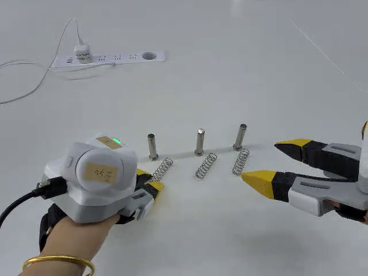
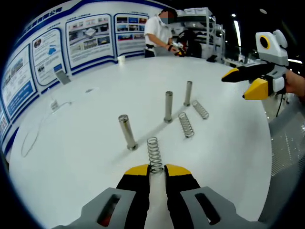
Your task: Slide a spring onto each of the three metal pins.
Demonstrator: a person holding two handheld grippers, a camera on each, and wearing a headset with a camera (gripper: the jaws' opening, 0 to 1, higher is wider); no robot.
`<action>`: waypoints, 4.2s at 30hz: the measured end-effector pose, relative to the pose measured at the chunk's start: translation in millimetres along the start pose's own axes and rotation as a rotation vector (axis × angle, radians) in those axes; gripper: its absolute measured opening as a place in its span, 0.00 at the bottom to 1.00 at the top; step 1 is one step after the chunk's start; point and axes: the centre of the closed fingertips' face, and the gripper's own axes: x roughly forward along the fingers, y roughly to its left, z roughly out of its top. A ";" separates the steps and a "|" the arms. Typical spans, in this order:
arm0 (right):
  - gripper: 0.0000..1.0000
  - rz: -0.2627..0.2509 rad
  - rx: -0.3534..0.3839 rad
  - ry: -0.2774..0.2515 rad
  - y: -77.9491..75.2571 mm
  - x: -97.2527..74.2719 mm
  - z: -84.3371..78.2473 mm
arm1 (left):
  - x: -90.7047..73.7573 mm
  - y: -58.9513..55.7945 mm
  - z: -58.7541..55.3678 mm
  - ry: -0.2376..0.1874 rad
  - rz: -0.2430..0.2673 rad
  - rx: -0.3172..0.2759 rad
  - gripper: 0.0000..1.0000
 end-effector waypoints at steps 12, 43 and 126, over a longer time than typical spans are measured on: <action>0.51 0.006 0.024 0.003 6.3 -1.0 0.8 | -0.4 -0.5 0.9 -0.007 0.005 0.003 0.10; 0.43 0.107 0.267 -0.092 42.9 18.9 46.1 | -67.6 -25.0 54.5 -0.234 -0.006 0.017 0.09; 0.11 0.279 0.282 -0.192 102.6 48.0 70.1 | -80.9 -43.8 50.3 -0.293 -0.013 0.023 0.19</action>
